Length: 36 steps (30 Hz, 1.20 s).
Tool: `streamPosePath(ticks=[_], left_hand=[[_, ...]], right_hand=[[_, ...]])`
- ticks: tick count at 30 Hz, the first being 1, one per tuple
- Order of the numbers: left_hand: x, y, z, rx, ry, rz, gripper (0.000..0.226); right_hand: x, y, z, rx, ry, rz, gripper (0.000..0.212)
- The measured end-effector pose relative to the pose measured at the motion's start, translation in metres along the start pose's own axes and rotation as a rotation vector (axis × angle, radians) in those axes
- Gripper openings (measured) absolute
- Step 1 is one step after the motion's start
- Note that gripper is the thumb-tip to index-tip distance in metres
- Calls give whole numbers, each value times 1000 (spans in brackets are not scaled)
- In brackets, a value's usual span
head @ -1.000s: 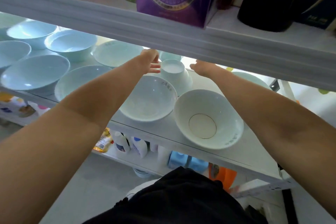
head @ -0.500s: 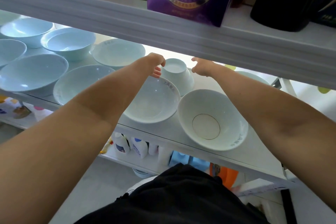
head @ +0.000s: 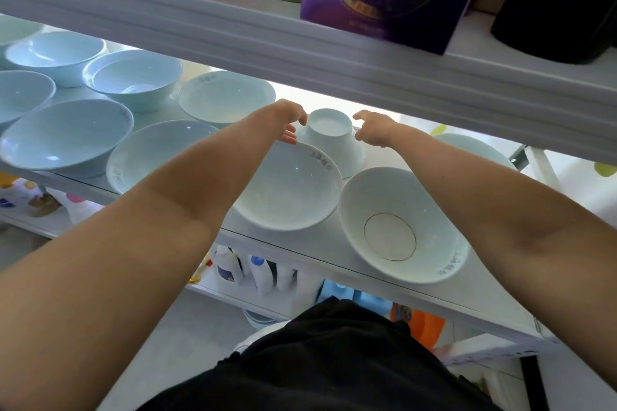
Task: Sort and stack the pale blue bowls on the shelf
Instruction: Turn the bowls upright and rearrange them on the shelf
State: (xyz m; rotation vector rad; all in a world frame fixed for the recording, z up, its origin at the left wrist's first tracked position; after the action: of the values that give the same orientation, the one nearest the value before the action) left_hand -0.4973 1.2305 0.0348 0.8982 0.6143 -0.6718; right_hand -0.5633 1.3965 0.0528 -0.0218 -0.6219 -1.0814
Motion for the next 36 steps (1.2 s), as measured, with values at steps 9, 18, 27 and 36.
streamPosePath(ticks=[9,18,27,36], left_hand=[[-3,-11,3,-3,-53,-9,49],[-3,-14,2,3,-124,-27,51],[-8,-23,-11,-110,-535,-396,51],[-8,-28,-26,-279,-833,-549,36]], right_hand=[[2,-15,-7,-24,50,-27,47],[-1,-24,-15,20,21,-33,54],[-2,-27,-25,49,149,-17,53],[-6,-28,-31,67,137,-11,55]])
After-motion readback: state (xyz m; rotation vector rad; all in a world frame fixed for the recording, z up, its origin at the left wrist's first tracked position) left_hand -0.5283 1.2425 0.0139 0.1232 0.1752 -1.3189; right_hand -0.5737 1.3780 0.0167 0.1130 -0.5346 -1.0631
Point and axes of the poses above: each hand's wrist, its own y-axis away from the middle knuckle, its own z-axis out of the back of the hand, x = y × z, the point moved 4 cm from there along -y, towards the middle knuckle, and after that the axes turned 11 degrees about -y, right-handed, at the moved point
